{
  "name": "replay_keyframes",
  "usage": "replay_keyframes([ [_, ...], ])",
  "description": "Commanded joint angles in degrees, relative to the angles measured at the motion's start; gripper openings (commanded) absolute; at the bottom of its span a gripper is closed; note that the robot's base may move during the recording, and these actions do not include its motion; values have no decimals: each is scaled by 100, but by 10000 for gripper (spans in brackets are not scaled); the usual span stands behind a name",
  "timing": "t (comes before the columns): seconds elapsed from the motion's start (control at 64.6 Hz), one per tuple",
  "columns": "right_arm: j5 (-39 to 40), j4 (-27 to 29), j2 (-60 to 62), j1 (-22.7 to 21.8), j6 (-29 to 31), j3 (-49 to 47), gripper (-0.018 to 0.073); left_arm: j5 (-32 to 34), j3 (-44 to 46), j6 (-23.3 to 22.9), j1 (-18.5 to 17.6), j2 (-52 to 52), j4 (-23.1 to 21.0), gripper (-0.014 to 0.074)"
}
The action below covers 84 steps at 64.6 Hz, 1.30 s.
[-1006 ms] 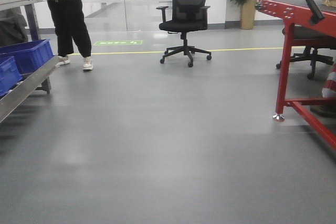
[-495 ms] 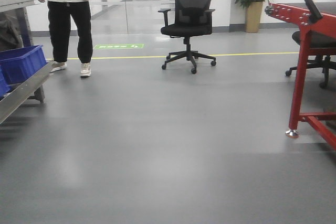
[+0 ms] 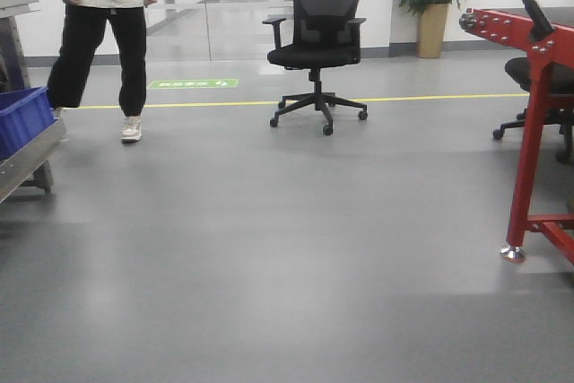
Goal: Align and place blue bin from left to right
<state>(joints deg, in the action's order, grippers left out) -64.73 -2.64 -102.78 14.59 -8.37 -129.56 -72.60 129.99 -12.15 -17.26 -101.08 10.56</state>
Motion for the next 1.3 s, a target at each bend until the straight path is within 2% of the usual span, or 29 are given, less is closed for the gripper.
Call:
replay_keyframes([
  [0.0,646,-175,102,-15,-125,-108,-79,390,111,97,-75,175,-229,-13],
  [1.285,669,-175,102,-15,-125,-108,-79,400,111,97,-75,175,-229,-13],
])
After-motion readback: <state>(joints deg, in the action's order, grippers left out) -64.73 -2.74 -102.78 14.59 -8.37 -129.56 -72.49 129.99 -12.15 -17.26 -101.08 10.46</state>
